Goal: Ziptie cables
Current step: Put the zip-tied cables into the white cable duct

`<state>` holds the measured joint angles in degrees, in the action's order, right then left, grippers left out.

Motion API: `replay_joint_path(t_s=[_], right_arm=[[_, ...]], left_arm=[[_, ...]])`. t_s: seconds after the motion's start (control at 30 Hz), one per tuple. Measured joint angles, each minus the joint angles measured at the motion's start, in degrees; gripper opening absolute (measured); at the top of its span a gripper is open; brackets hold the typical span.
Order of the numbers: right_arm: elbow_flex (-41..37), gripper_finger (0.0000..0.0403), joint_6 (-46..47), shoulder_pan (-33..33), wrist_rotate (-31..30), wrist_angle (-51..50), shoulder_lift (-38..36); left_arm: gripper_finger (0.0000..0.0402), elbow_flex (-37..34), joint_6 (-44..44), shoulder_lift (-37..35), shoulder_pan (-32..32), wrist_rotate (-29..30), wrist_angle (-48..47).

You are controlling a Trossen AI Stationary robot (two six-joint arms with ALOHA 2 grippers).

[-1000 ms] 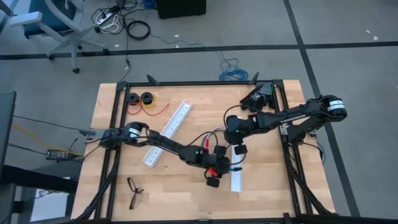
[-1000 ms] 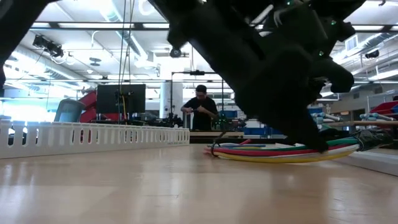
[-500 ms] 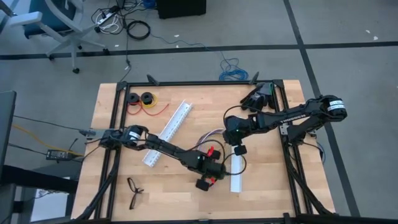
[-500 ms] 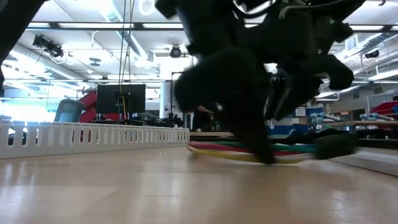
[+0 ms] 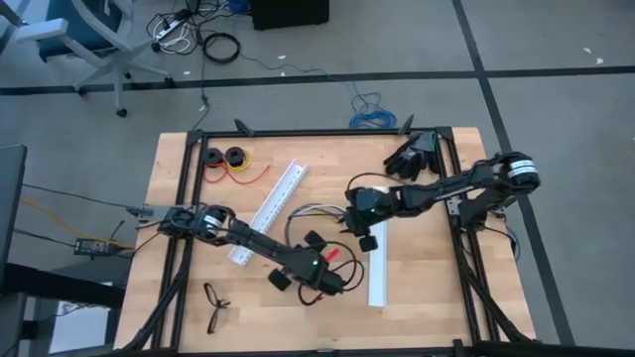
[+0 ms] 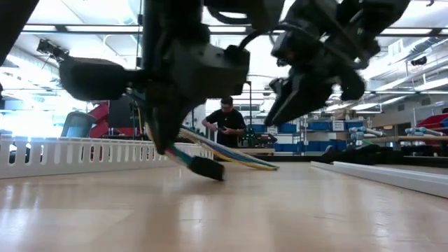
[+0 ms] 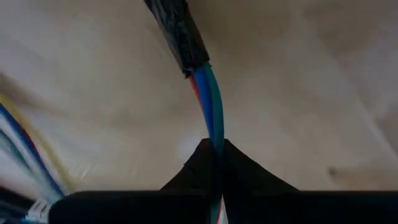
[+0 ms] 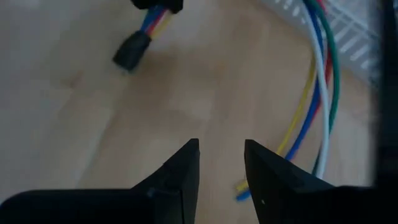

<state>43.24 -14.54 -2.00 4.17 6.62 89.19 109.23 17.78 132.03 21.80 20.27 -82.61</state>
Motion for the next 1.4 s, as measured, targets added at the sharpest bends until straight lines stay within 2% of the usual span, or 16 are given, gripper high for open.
replay_joint_path(t_s=[0.07,0.17,0.23,0.3,0.37,0.5,0.63,0.77,1.0,1.2,1.33,1.4], right_arm=[[0.9,0.0113,0.5,-0.3,-4.1,3.4,4.3],[3.8,0.0117,2.1,-0.2,-14.0,4.3,8.3],[5.4,0.0121,3.5,0.3,-17.5,5.9,9.7],[7.2,0.0127,3.8,1.0,-16.4,6.9,10.9],[9.4,0.0134,3.7,1.9,-11.8,7.4,11.5],[12.8,0.0143,4.2,3.9,-4.5,6.4,12.8],[13.8,0.0144,4.6,5.7,-0.5,6.8,12.9],[13.7,0.0143,6.1,6.5,2.6,5.8,12.7],[13.7,0.0143,6.6,6.6,3.6,4.6,12.7],[14.1,0.0146,6.6,6.8,3.6,7.1,15.4],[20.2,0.015,4.5,7.3,4.9,4.2,20.9],[25.1,0.0151,2.8,7.8,4.8,-0.7,24.1]], left_arm=[[0.0018,0.0,0.0,0.0,0.0,1.4,-2.8],[0.0018,0.0,0.0,0.0,0.1,2.4,-6.8],[0.0018,-0.4,0.3,0.0,0.3,2.6,-7.7],[0.0018,-0.9,1.7,-0.1,0.5,2.6,-7.1],[0.0018,-1.2,3.3,-0.1,0.5,2.4,-5.4],[0.0018,-5.7,3.9,-1.7,-0.2,-1.3,6.3],[0.0017,-16.5,4.0,-7.3,-1.3,-2.8,20.3],[0.0016,-29.0,-0.5,-13.5,-1.4,-2.1,33.5],[0.0016,-47.0,-4.7,-25.9,-0.2,-1.9,56.8],[0.0016,-62.2,-6.1,-34.4,-2.3,-5.6,75.7],[0.0016,-67.8,-6.4,-36.8,-2.8,-6.5,83.0],[0.0016,-69.1,-5.8,-37.1,-2.9,-6.9,84.0]])
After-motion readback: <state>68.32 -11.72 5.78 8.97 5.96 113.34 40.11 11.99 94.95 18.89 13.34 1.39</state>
